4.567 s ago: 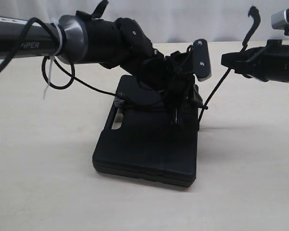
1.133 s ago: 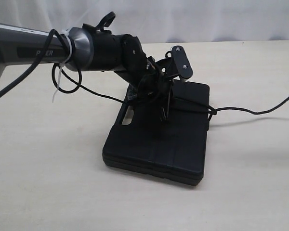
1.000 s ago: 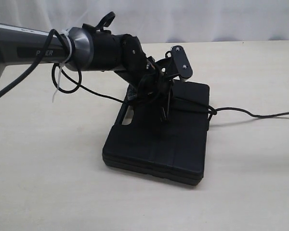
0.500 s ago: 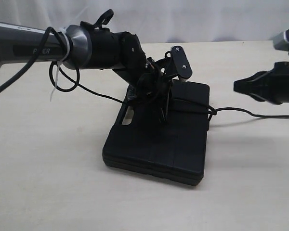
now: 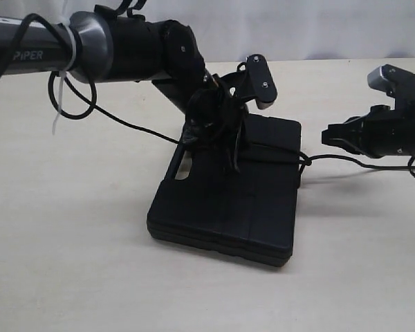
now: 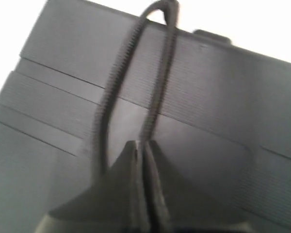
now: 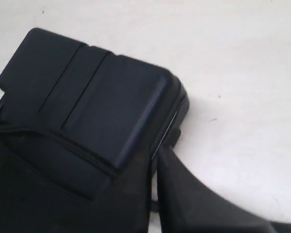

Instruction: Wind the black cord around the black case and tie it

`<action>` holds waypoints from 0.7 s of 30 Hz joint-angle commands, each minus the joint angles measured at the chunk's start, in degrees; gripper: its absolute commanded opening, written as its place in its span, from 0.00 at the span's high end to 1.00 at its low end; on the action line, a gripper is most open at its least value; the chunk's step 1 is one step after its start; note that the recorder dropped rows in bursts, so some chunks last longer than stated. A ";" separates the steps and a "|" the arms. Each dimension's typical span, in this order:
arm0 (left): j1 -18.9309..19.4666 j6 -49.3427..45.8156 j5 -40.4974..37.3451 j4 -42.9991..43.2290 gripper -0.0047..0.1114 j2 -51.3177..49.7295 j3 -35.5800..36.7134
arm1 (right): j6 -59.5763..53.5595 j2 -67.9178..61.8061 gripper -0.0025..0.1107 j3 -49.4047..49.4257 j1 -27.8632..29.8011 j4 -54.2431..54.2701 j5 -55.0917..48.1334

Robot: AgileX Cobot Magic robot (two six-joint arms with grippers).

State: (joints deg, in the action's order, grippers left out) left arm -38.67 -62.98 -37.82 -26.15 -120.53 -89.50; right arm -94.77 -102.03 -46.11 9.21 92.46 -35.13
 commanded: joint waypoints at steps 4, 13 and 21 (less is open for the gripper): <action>0.10 8.43 -6.13 3.21 0.96 0.90 0.18 | -0.82 -7.50 0.94 -6.00 -0.57 2.82 -1.01; -4.40 13.95 -26.77 2.69 0.96 6.55 0.18 | 2.32 -13.52 0.94 -12.90 -9.21 -2.01 1.31; -10.39 14.90 -23.72 2.57 0.96 6.55 13.94 | 2.73 -13.52 0.94 -13.49 -10.62 -3.27 3.00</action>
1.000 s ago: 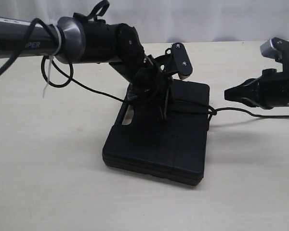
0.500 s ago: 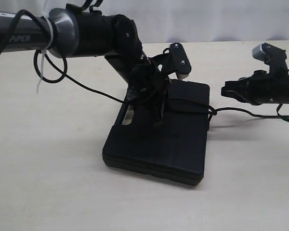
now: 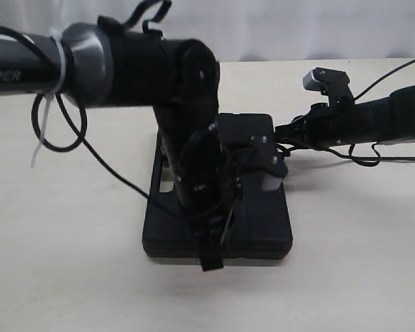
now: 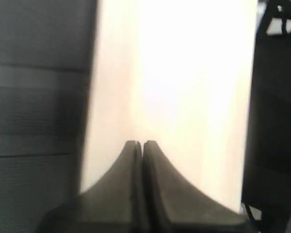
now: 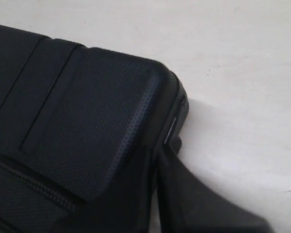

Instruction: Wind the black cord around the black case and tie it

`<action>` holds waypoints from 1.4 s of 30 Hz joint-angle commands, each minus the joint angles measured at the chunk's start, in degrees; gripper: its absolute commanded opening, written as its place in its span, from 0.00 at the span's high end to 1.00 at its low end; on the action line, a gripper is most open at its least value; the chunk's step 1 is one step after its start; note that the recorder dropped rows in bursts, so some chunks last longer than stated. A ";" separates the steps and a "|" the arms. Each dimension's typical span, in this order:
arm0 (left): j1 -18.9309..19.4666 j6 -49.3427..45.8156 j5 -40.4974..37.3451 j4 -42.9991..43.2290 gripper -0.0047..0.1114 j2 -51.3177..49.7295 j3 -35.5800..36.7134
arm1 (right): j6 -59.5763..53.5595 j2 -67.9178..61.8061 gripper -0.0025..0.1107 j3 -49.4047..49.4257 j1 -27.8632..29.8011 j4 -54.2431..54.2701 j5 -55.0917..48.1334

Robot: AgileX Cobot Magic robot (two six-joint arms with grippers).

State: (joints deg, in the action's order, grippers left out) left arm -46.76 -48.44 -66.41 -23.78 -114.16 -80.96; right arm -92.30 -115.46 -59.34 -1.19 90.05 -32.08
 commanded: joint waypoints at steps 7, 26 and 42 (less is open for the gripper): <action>-3.22 0.31 29.16 3.68 0.96 -0.15 12.81 | 0.49 -0.09 0.94 -0.26 -0.22 -1.07 -0.08; -3.22 0.29 44.49 5.04 0.96 -2.33 14.17 | 0.49 0.44 0.94 -0.48 -0.15 -1.20 0.15; -3.22 0.29 44.45 5.29 0.96 -2.33 14.17 | 3.70 20.62 0.51 14.32 1.14 -10.88 12.22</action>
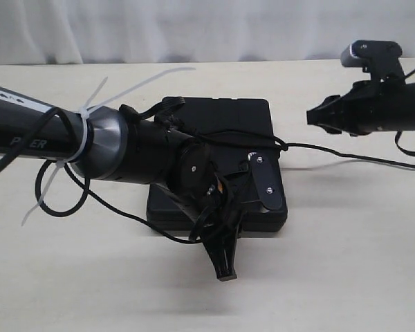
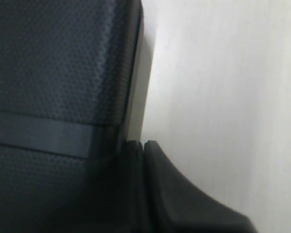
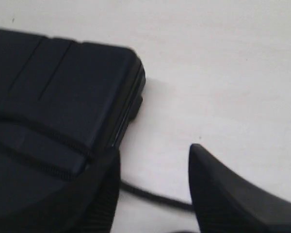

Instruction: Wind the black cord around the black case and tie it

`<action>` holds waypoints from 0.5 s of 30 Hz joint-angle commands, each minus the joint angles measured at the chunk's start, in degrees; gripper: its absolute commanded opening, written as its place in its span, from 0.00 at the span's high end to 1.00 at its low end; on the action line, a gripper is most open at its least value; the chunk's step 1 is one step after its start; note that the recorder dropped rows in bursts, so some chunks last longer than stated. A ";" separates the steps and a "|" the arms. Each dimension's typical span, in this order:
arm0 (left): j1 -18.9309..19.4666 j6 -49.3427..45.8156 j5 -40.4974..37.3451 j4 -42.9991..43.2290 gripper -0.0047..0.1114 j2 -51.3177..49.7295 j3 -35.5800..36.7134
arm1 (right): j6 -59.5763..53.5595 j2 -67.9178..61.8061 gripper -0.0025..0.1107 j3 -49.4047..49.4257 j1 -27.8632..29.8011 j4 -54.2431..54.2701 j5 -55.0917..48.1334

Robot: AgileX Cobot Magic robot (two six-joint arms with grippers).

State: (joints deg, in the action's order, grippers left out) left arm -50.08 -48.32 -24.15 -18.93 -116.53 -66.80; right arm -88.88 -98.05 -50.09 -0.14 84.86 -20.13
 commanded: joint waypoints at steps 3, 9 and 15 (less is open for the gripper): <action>0.09 0.18 2.25 0.45 0.96 0.03 0.02 | -1.53 3.93 0.50 7.83 -0.03 -8.01 0.56; 0.09 0.18 2.25 0.45 0.96 0.03 0.02 | -14.44 0.84 0.50 7.24 -0.03 2.00 4.23; 0.09 0.18 2.25 0.45 0.96 0.03 0.02 | -32.51 -4.99 0.50 4.75 -0.03 15.09 0.98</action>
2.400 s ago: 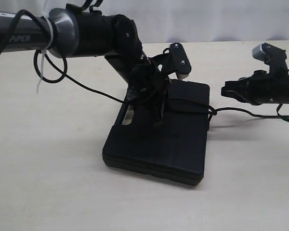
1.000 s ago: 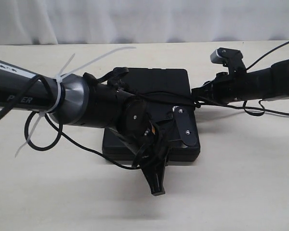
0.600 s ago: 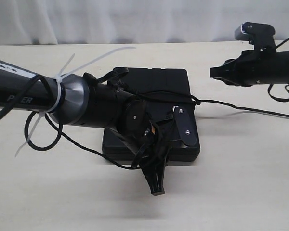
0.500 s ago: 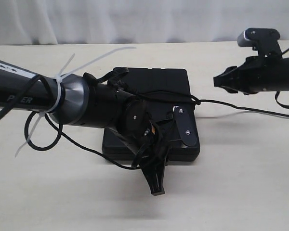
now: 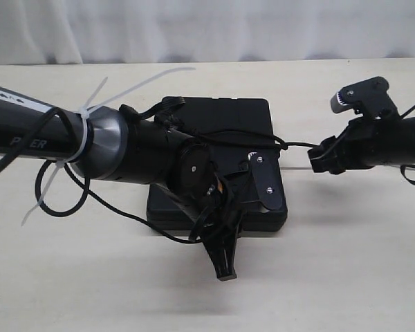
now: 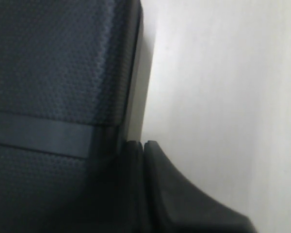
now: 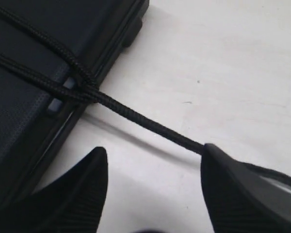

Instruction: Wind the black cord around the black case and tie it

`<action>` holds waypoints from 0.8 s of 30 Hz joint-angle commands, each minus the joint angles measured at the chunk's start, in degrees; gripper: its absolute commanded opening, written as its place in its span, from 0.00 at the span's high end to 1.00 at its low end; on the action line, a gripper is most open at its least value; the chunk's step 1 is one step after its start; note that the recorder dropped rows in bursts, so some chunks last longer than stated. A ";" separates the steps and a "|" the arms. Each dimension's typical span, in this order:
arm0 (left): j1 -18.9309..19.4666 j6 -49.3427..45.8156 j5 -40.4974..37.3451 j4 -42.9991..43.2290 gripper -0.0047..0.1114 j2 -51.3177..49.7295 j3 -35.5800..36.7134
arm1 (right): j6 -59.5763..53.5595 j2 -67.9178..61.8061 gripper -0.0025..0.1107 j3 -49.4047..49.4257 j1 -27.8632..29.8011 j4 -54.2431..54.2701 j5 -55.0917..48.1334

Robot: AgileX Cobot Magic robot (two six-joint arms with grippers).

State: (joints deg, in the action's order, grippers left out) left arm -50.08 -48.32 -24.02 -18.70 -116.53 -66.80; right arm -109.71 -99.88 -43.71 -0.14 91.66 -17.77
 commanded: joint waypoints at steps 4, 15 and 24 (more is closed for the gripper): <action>0.09 0.18 2.31 0.22 0.96 0.03 0.02 | -11.47 -5.65 0.50 -4.78 -0.03 8.28 0.77; 0.09 0.18 2.31 0.22 0.96 0.03 0.02 | -11.47 -11.08 0.52 -8.63 -0.03 8.28 -0.76; 0.09 0.18 2.31 0.22 0.96 0.03 0.02 | -11.47 -11.08 0.94 -8.68 -0.03 8.28 2.53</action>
State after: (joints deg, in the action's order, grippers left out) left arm -50.08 -48.32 -23.81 -18.70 -116.53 -66.80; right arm -119.33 -110.89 -52.03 -0.14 99.54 -17.31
